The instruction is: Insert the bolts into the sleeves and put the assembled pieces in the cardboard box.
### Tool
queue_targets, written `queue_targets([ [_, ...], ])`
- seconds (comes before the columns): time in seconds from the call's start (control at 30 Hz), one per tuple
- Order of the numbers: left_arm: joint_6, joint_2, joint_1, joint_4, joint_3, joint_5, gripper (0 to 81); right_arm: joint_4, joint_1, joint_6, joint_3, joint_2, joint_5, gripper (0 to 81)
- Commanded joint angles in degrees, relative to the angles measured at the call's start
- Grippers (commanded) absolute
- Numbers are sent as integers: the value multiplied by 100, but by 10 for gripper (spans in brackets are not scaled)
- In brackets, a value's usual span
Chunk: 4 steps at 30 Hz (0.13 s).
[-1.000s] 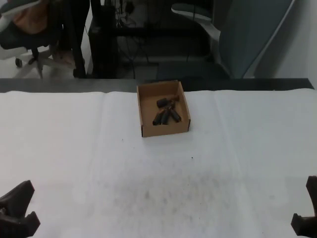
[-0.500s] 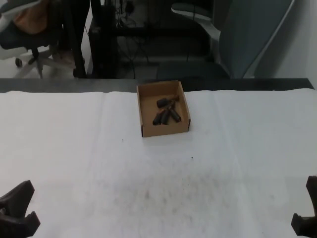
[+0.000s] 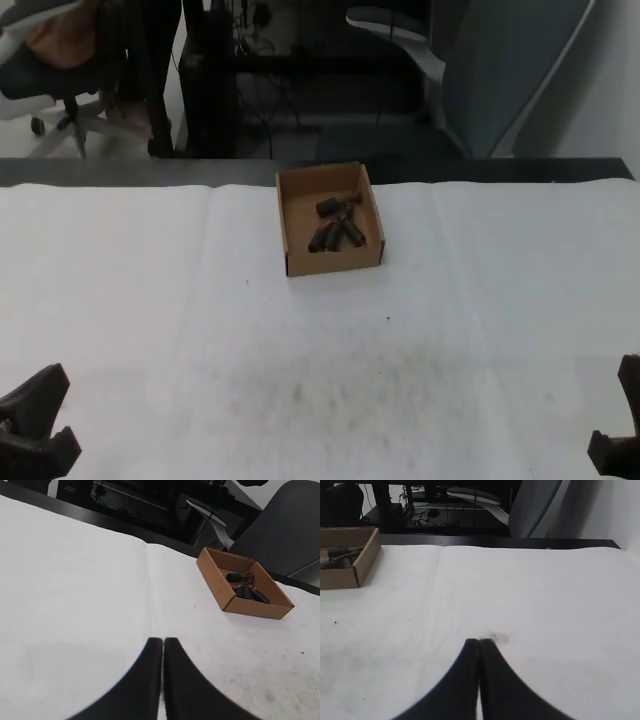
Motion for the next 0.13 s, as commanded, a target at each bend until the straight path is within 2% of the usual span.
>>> queue_targets([
  [0.0,-2,-35,-15,-16,-47,25,17,-69,-21,37,-55,-4,-36,6],
  [0.1,-2,-35,-15,-16,-47,25,17,-69,-21,37,-55,-4,-36,6],
])
